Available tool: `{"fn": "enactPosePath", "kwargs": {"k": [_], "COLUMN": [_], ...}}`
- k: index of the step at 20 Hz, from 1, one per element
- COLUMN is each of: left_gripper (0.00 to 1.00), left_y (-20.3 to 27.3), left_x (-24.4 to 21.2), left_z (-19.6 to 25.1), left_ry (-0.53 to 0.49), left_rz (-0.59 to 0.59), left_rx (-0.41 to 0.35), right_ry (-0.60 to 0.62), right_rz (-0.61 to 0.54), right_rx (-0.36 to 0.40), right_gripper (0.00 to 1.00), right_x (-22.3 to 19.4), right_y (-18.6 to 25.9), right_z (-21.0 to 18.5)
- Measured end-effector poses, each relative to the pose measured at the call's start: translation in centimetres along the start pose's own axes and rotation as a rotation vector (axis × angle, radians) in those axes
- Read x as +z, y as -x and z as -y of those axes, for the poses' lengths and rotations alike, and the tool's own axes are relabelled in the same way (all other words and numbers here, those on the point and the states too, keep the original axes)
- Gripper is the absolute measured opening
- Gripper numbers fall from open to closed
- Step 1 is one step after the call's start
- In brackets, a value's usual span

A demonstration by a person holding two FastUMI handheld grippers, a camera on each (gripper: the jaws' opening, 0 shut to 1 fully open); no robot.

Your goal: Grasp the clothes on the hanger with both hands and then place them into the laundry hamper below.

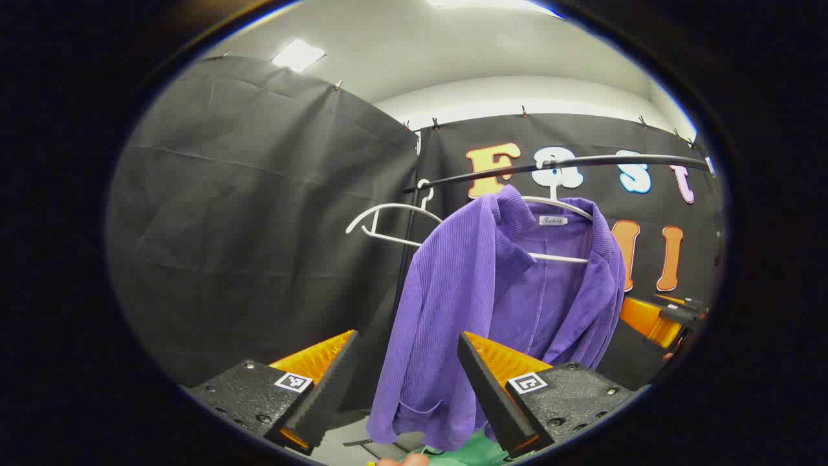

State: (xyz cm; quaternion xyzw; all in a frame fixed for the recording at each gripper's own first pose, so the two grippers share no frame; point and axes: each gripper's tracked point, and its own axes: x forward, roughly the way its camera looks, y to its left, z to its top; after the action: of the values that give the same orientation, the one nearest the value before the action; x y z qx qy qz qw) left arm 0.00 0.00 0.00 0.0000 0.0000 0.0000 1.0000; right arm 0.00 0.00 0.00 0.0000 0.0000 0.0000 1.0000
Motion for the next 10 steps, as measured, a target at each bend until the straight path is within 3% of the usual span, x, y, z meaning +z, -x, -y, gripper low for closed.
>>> {"fn": "enactPosePath", "kwargs": {"k": [5,8,10], "left_gripper": [0.92,0.92,0.91], "left_y": [0.5,0.6,0.8], "left_x": [0.1,0.5,0.6], "left_z": [2.4,3.3,3.8], "left_ry": [0.025,0.013,0.020], "left_rz": [0.003,0.016,0.016], "left_rx": [-0.022,-0.029,-0.041], "right_ry": [-0.045,-0.044,-0.039], "right_rz": [-0.040,-0.037,-0.039], "right_rx": [0.041,0.034,0.030], "right_gripper": [0.94,0.98,0.94], "right_x": [-1.7,-1.7,-1.8], "right_y": [0.1,0.5,0.5], "right_z": [0.7,1.5,1.9]}}
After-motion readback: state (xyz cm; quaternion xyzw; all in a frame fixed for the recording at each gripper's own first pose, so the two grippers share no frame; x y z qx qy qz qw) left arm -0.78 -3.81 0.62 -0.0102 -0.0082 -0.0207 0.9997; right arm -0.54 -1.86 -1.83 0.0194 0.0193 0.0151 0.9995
